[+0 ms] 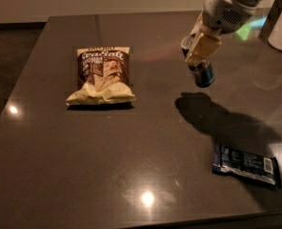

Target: Knock redbull can over

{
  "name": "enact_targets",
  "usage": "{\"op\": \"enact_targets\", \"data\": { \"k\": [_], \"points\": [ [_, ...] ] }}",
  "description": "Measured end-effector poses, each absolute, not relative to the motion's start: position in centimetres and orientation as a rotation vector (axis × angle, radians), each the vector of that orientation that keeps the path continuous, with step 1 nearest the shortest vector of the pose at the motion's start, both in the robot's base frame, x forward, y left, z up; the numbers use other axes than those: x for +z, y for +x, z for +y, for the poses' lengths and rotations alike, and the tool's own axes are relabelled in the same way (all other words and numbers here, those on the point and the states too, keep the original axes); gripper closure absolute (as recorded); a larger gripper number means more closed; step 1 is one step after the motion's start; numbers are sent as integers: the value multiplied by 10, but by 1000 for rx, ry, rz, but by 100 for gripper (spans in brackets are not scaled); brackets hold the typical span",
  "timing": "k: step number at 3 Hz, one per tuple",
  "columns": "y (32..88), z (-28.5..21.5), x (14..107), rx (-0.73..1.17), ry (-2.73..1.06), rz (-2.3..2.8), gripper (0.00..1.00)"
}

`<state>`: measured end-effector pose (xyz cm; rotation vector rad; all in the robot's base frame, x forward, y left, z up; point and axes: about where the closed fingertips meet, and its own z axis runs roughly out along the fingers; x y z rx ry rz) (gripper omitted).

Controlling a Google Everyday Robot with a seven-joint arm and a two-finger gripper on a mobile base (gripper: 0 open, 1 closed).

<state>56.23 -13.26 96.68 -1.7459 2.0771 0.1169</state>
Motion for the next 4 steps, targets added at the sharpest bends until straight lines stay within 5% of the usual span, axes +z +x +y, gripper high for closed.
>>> {"op": "enact_targets", "data": {
  "k": [2, 4],
  "points": [
    [549, -136, 947, -116, -1998, 2162, 100],
    [547, -125, 922, -150, -2152, 2149, 58]
  ]
}}
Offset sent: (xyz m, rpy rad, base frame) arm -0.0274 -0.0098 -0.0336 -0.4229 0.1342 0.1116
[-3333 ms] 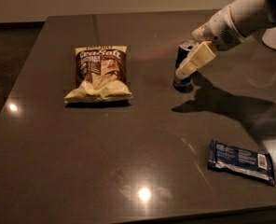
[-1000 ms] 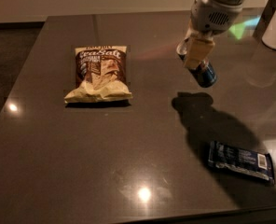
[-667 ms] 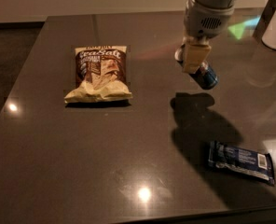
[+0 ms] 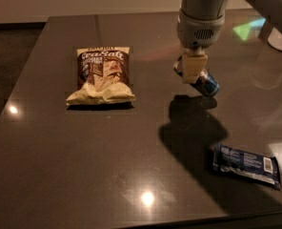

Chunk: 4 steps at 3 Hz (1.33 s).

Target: Knock redbull can over

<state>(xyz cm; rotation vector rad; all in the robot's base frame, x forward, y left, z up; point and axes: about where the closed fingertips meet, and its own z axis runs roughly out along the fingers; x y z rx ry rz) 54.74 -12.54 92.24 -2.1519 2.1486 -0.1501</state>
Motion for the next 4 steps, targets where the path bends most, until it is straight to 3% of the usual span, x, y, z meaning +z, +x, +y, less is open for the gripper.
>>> {"op": "enact_targets", "data": {
  "k": [2, 3, 4],
  "points": [
    [541, -120, 905, -120, -2220, 2141, 12],
    [537, -118, 898, -92, -2238, 2138, 0],
    [534, -118, 890, -51, -2247, 2147, 0]
  ]
}}
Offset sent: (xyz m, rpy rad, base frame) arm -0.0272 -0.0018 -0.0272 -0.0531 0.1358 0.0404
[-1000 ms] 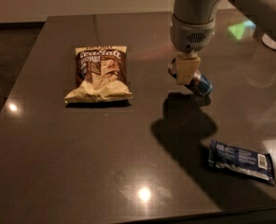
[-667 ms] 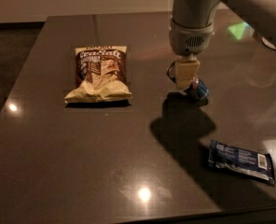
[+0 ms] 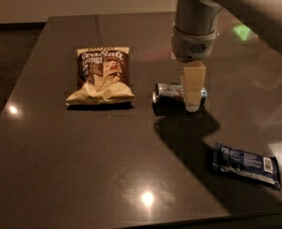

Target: Knock redbull can over

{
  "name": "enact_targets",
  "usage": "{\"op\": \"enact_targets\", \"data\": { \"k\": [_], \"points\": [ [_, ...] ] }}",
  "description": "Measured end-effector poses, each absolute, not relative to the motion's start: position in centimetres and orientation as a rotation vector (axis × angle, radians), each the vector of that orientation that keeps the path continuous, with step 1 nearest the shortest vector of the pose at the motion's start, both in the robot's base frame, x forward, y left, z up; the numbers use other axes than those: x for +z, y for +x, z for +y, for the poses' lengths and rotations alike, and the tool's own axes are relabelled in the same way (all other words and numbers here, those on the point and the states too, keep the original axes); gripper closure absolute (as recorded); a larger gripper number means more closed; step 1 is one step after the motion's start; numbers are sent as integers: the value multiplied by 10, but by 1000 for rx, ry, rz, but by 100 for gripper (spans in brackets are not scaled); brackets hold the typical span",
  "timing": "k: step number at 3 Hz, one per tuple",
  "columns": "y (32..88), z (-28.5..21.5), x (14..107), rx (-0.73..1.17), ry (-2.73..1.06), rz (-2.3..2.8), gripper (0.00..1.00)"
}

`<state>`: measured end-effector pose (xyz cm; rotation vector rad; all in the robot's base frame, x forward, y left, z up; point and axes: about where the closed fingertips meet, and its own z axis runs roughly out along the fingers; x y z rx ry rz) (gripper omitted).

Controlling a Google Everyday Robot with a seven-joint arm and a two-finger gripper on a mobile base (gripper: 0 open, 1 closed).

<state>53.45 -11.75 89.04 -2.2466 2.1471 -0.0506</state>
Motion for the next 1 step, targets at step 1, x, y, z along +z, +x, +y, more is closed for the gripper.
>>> {"op": "enact_targets", "data": {
  "k": [1],
  "points": [
    [534, -121, 883, 38, -2209, 2169, 0]
  ]
}}
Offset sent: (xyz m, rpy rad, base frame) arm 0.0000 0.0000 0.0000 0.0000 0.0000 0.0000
